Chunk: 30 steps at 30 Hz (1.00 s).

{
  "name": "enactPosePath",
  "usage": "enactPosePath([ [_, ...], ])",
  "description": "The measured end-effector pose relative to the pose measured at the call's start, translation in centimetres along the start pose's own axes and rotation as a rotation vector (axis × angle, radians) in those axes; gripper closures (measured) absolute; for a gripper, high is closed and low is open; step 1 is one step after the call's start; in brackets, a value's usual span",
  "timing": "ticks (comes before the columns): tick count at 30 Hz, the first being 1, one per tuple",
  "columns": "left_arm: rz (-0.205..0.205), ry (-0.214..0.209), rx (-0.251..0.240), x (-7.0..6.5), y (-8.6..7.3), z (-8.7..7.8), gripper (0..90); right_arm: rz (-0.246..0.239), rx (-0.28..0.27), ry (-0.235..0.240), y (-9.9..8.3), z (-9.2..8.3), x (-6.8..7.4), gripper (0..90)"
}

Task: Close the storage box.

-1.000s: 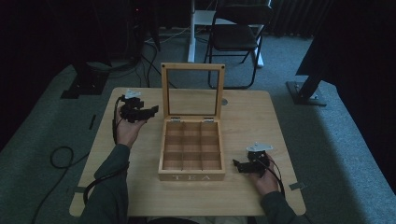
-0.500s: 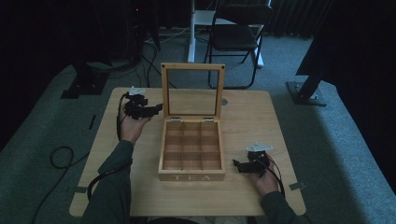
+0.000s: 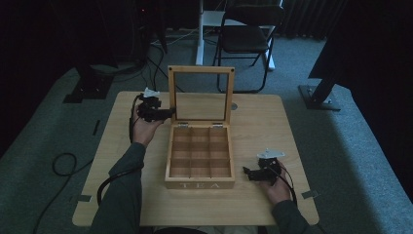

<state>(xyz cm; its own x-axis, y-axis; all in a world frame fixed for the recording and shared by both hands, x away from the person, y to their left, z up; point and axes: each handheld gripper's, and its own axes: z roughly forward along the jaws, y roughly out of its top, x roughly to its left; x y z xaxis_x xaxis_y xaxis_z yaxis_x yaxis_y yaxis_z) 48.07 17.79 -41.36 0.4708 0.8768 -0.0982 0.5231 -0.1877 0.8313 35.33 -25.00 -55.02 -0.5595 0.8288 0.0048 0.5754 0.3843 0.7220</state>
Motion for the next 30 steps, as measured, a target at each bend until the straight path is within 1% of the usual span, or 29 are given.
enactPosePath([
  [6, -0.007, -0.002, -0.009, -0.3, 0.6, 1.0, 27.7, 0.0, 0.0, 0.0, 0.0, 0.0, 0.0, 12.1],
  [10, -0.03, -0.017, -0.031, 0.1, 1.3, 1.3, 28.1, 0.0, 0.0, 0.0, 0.0, 0.0, 0.0, 12.1],
  [11, -0.03, -0.017, -0.031, 0.1, 1.3, 1.3, 28.1, 0.0, 0.0, 0.0, 0.0, 0.0, 0.0, 12.1],
  [14, -0.033, -0.02, -0.031, 0.2, 2.0, 1.6, 28.7, 0.0, 0.0, 0.0, 0.0, 0.0, 0.0, 12.1],
  [19, -0.033, -0.02, -0.025, -0.1, 2.8, 2.4, 31.8, 0.0, 0.0, 0.0, 0.0, 0.0, 0.0, 12.1],
  [25, -0.051, -0.03, -0.029, -0.3, 3.5, 3.0, 33.5, -0.001, 0.0, 0.0, 0.0, 0.0, 0.0, 12.1],
  [30, -0.054, -0.053, -0.036, -0.4, 3.7, 3.3, 33.7, -0.001, 0.001, 0.0, 0.0, 0.0, 0.0, 12.1],
])
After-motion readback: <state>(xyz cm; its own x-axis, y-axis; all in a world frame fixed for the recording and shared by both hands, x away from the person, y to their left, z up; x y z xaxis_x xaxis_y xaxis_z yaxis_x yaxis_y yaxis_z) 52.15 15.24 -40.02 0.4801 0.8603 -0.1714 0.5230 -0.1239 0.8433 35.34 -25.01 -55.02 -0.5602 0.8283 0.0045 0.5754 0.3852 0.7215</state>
